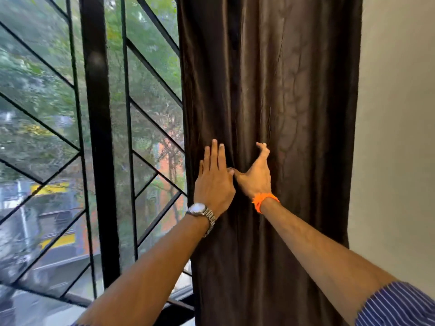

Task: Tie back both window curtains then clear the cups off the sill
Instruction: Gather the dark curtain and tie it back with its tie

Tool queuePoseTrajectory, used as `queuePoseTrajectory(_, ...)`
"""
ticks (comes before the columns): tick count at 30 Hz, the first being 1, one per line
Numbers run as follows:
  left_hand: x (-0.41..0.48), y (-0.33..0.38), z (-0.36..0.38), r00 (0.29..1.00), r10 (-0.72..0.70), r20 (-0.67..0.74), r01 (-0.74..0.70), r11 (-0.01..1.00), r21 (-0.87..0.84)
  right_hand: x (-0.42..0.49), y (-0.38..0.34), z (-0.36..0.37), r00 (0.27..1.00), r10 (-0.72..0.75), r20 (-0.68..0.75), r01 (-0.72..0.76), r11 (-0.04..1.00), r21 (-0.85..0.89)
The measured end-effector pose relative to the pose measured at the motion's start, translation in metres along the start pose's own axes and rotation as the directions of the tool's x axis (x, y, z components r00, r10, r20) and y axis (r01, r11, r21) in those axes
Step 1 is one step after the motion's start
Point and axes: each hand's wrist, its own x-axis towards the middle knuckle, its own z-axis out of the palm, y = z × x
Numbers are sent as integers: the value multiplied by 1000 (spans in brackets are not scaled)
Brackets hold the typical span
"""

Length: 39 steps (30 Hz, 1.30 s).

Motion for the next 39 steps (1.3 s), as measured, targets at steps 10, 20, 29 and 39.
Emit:
queuePoseTrajectory(10, 14, 3, 0, 987, -163, -15, 162, 985, -55, -7, 8, 11, 993, 117, 3, -116, 984, 138)
queuePoseTrajectory(20, 36, 10, -24, 892, -398, -215, 338, 902, -269, -9, -9, 24, 983, 184, 25, -185, 980, 73)
queuePoseTrajectory(29, 43, 3, -38, 848, -496, -188, 401, 831, -387, 3, -18, 32, 992, 125, -8, -122, 976, 181)
queuePoseTrajectory(39, 53, 19, -32, 899, -437, -11, 407, 846, -345, -7, -27, 16, 994, 80, -73, -61, 969, 238)
